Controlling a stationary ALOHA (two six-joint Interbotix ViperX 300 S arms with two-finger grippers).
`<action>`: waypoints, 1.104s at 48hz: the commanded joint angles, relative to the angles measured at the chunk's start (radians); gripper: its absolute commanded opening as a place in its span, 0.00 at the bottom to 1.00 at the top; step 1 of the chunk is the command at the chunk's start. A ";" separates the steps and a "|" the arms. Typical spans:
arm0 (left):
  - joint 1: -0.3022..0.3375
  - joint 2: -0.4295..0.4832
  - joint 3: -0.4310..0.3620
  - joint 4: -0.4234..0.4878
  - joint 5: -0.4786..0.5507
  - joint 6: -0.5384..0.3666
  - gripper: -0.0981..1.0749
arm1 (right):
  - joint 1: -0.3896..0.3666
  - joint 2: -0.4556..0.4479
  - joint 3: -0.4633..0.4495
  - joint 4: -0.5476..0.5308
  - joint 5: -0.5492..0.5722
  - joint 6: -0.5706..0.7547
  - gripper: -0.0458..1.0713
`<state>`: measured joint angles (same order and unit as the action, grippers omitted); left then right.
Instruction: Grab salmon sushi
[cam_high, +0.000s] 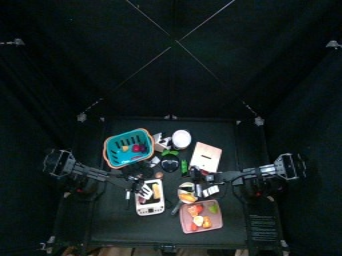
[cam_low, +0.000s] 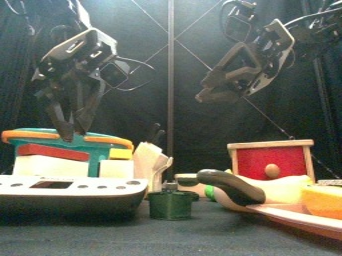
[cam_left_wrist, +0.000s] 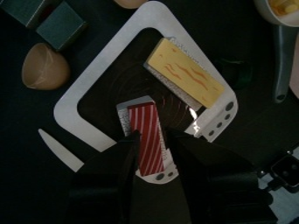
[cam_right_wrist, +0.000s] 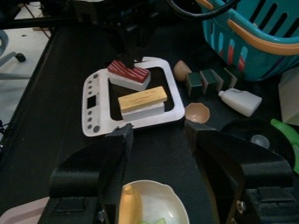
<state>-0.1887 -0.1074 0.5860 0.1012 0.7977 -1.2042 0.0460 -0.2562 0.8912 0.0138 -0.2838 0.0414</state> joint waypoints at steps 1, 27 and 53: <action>-0.003 -0.017 -0.018 0.006 0.000 -0.002 0.70 | -0.003 -0.018 -0.011 0.008 -0.005 0.000 0.81; -0.032 -0.054 -0.002 0.067 0.083 -0.014 0.72 | -0.104 -0.043 0.026 0.043 -0.008 -0.003 0.81; -0.058 0.060 -0.049 -0.029 0.084 -0.020 0.84 | -0.101 -0.011 0.051 -0.009 -0.075 -0.003 0.81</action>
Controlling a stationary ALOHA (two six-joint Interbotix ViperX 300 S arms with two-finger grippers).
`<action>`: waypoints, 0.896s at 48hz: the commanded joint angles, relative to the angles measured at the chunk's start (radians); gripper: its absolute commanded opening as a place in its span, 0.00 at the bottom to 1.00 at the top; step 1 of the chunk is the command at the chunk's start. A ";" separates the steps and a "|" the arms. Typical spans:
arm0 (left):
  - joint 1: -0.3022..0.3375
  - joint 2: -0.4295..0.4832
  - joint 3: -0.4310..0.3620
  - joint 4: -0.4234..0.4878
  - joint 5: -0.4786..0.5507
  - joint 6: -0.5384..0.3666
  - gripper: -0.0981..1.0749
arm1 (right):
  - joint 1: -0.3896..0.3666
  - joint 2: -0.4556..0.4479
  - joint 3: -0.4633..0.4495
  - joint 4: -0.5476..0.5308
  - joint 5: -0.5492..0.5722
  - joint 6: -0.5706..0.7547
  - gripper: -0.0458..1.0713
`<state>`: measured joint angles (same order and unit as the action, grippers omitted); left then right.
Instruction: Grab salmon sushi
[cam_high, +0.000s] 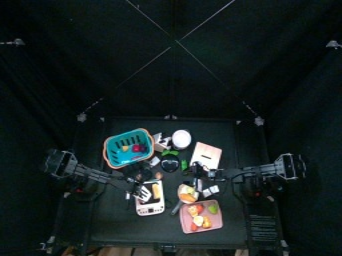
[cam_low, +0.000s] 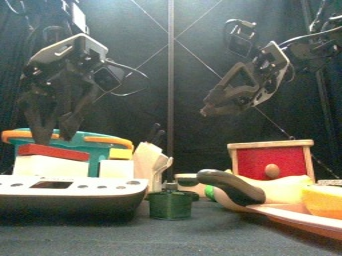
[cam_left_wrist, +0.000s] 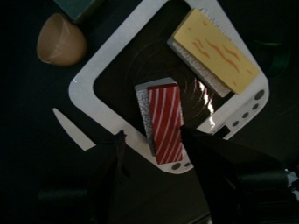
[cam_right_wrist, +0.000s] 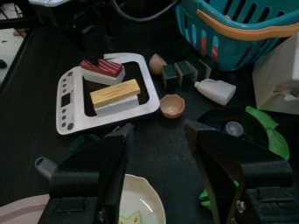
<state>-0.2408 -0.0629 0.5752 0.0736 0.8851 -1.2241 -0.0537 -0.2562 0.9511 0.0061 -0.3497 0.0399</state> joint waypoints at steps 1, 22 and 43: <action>-0.006 0.020 -0.041 -0.002 -0.003 0.000 0.84 | -0.002 -0.011 -0.009 -0.002 -0.009 -0.002 0.81; -0.008 0.083 -0.049 0.029 -0.038 0.002 0.84 | -0.002 0.014 -0.017 -0.002 -0.011 -0.002 0.81; -0.006 0.124 -0.043 0.071 -0.041 0.000 0.78 | -0.005 0.026 -0.017 -0.003 -0.012 -0.005 0.81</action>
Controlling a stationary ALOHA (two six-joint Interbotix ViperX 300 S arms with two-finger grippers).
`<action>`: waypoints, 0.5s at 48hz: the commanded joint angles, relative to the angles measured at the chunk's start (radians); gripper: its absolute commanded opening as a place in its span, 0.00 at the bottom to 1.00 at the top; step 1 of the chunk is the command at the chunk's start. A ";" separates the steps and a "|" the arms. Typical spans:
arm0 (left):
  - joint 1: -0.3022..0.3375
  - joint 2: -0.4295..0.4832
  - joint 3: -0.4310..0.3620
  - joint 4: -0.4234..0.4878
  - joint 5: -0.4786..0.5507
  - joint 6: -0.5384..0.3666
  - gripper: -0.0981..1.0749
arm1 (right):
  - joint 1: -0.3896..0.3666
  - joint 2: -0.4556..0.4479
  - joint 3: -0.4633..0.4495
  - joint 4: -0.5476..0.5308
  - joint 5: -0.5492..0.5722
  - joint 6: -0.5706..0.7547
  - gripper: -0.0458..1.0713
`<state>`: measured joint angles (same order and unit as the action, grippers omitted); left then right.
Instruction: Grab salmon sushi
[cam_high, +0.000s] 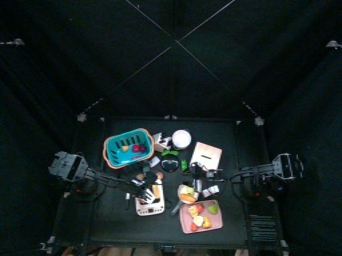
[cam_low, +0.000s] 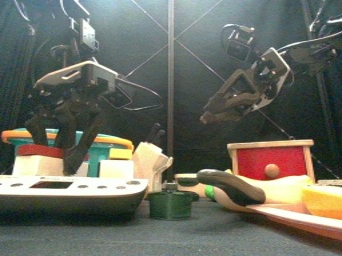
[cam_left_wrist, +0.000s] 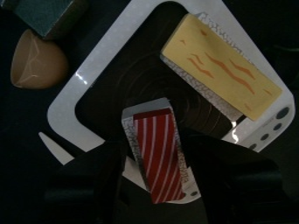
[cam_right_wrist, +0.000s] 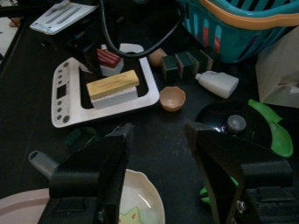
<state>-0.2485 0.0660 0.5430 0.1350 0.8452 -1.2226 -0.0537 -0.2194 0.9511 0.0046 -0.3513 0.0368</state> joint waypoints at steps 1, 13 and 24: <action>0.002 -0.003 -0.011 0.009 -0.002 -0.002 0.77 | -0.005 -0.009 -0.017 0.000 -0.011 -0.002 0.81; 0.002 -0.011 -0.014 0.012 -0.002 0.000 0.57 | -0.005 -0.006 -0.017 0.000 -0.011 -0.002 0.81; 0.002 -0.052 -0.015 0.011 0.008 0.002 0.53 | -0.005 -0.006 -0.017 -0.002 -0.011 -0.002 0.81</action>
<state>-0.2485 0.0506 0.5430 0.1442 0.8498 -1.2226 -0.0552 -0.2132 0.9511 0.0031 -0.3528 0.0353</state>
